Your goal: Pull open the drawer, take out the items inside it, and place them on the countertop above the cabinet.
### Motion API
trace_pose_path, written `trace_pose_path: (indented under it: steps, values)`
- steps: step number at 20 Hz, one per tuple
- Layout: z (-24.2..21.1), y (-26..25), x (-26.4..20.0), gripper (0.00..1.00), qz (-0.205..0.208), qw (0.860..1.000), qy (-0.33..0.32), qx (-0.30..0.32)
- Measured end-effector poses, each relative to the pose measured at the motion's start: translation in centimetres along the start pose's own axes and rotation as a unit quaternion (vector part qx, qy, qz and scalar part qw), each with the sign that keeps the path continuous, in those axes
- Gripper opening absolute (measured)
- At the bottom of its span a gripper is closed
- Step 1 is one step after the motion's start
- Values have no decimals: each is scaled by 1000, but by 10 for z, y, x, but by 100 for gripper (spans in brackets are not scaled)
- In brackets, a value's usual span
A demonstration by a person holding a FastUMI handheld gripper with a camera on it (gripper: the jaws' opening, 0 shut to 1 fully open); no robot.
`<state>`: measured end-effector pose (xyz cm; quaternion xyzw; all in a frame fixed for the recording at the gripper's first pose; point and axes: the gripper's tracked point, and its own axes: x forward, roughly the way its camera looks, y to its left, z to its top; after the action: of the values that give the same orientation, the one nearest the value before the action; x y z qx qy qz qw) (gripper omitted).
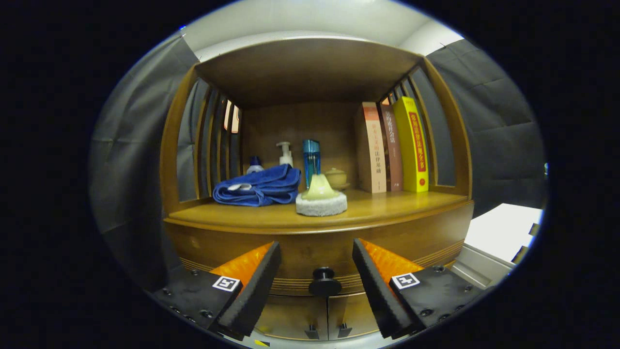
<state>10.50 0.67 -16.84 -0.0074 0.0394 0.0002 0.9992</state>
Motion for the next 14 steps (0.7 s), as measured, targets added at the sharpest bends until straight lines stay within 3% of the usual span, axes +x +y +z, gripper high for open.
trace_pose_path:
  steps: [4, 8, 11, 14]
  values:
    - [49, -4, -41, 98, 1, 1000, -20, 24]
    - [98, -22, -79, 98, -9, 999, -46, 2]
    - [122, -19, -99, 97, 8, 999, -32, 11]
    - [147, -16, -110, 97, 32, 998, -58, 17]
